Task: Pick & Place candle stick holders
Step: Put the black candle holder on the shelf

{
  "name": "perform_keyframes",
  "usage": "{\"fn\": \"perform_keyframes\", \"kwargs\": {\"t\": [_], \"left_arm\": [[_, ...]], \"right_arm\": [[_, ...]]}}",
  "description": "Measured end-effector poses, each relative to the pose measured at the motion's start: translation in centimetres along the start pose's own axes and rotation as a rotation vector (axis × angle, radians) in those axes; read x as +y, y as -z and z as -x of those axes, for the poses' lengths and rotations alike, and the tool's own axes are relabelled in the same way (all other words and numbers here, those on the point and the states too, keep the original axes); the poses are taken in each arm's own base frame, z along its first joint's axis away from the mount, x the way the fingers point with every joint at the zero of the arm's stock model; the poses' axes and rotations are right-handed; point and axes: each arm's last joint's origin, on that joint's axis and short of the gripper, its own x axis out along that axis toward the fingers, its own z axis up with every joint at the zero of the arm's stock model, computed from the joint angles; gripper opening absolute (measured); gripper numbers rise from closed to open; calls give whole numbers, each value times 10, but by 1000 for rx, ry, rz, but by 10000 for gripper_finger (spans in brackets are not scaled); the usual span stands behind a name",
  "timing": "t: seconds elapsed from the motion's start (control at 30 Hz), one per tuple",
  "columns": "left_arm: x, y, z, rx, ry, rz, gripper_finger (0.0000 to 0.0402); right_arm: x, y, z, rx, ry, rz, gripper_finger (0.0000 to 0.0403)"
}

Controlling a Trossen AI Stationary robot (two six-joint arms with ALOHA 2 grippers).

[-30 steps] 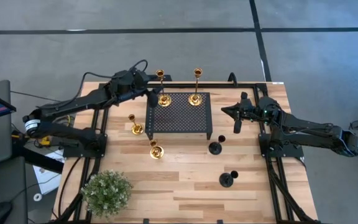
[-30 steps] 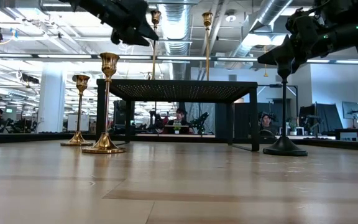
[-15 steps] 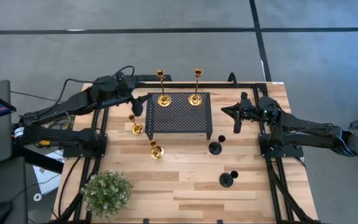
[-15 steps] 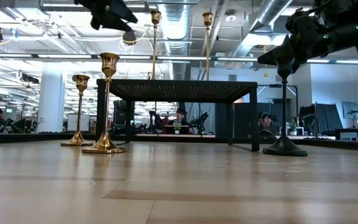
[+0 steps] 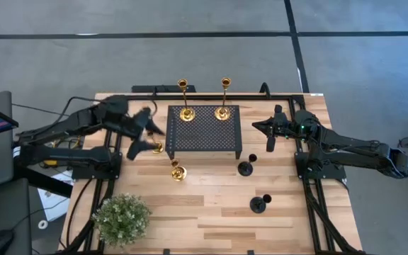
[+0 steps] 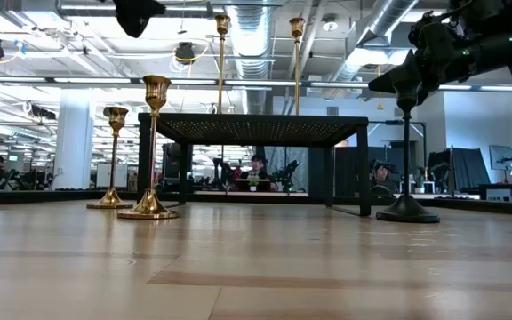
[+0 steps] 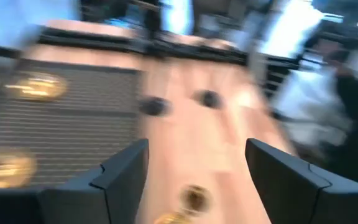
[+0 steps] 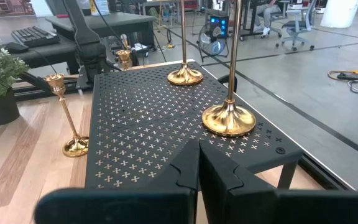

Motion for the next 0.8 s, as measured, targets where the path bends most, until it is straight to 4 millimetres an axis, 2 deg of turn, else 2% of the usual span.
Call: {"fn": "perform_keyframes", "kwargs": {"t": [0.13, 0.43, 0.57, 0.8], "left_arm": [[-5, 12, -12, 45, 180, 13, 255], [-4, 28, -35, 137, 242, 44, 230], [0, 25, -44, 124, 241, 38, 223], [5, 8, -56, -38, 234, -41, 218]], "right_arm": [[0, 0, 0, 0, 0, 0, 1], [0, 0, 0, 0, 0, 0, 1], [0, 0, 0, 0, 0, 0, 1], [0, 0, 0, -1, 0, 0, 1]]}}
